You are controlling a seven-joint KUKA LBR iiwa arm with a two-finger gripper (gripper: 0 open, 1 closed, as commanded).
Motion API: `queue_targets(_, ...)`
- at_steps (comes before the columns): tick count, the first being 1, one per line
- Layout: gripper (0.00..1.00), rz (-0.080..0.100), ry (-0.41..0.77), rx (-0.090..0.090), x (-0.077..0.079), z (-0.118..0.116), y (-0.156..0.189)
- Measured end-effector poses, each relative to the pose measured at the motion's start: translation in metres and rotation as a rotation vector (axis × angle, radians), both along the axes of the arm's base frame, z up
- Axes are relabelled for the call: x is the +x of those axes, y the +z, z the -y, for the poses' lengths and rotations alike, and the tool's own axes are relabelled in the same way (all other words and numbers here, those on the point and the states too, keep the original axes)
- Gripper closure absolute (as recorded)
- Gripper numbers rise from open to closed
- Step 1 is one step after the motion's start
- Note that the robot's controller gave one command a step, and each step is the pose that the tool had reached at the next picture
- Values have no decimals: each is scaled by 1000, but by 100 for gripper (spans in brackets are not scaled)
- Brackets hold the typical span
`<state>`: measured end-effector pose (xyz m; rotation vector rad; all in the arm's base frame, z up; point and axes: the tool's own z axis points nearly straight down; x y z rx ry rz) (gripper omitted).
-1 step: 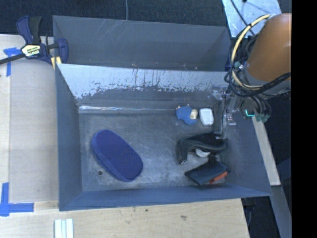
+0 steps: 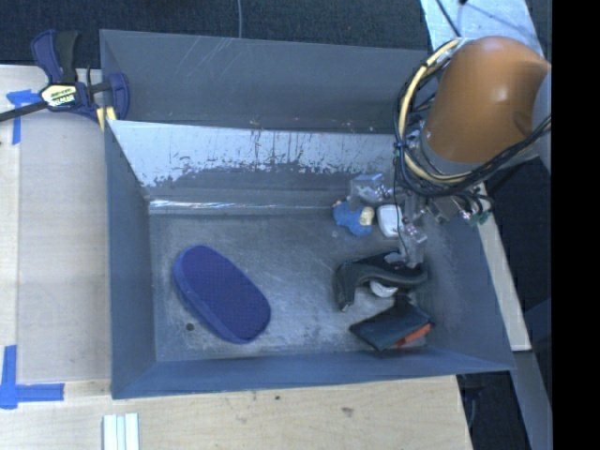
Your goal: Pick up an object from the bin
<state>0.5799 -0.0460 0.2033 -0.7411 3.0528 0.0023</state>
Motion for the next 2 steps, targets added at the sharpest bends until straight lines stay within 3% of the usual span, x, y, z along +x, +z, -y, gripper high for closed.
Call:
queue_targets(1, 0, -14, 465, -2, -19, 16, -129)
queue_targets(2, 100, -10, 466, 2, -18, 13, -127)
